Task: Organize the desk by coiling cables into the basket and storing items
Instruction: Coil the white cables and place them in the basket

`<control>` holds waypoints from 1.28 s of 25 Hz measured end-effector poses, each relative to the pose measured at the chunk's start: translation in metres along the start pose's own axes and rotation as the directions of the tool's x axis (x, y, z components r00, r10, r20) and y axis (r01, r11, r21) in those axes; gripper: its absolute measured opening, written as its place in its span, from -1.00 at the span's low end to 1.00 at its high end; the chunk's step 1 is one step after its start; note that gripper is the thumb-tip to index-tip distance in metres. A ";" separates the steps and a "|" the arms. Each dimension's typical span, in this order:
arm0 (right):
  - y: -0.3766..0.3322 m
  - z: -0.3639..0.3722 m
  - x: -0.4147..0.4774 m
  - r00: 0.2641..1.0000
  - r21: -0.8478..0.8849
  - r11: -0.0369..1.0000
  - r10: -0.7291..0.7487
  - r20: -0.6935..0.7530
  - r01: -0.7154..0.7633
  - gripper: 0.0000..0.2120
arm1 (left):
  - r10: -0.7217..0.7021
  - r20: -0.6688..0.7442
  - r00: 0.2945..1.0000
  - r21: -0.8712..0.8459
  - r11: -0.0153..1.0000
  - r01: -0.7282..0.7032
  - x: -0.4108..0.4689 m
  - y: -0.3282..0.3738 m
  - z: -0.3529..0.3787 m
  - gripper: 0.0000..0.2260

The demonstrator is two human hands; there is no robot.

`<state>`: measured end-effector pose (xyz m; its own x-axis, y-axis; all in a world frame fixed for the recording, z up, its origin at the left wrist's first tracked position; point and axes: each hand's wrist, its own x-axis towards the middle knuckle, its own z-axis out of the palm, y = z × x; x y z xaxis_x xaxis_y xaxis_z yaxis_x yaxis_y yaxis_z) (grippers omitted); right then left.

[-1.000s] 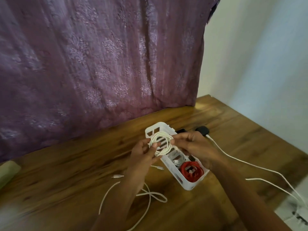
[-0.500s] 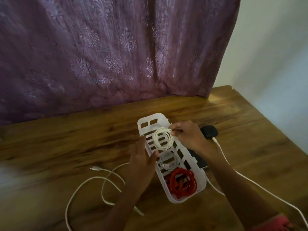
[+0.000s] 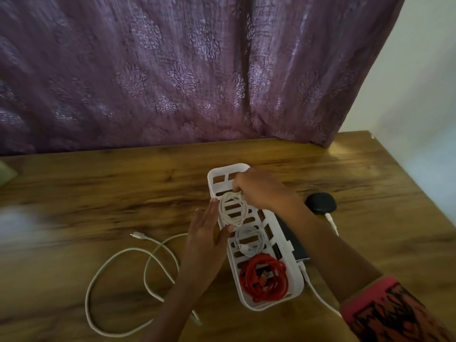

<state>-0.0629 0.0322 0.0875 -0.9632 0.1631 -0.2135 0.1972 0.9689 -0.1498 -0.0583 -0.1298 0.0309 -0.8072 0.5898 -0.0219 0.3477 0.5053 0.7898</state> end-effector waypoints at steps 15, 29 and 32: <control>-0.010 0.018 -0.015 0.972 0.056 0.985 0.153 0.177 -0.165 -0.76 | -0.063 0.030 0.998 0.179 0.982 0.056 -0.002 0.006 -0.004 -0.45; -0.037 0.015 -0.049 0.944 0.180 0.952 0.279 -0.176 -0.248 -0.67 | -0.003 -0.061 0.998 -0.032 0.999 0.001 -0.006 -0.003 -0.056 -0.64; -0.061 0.005 -0.059 0.908 0.211 0.956 0.265 -0.324 -0.203 -0.66 | -0.093 -0.124 0.988 -0.052 0.995 0.087 -0.016 -0.019 -0.082 -0.69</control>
<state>-0.0168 -0.0377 0.1041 -0.8817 0.4651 0.0796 0.4228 0.8537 -0.3040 -0.0910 -0.2007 0.0666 -0.8890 0.4575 -0.0186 0.2510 0.5208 0.8160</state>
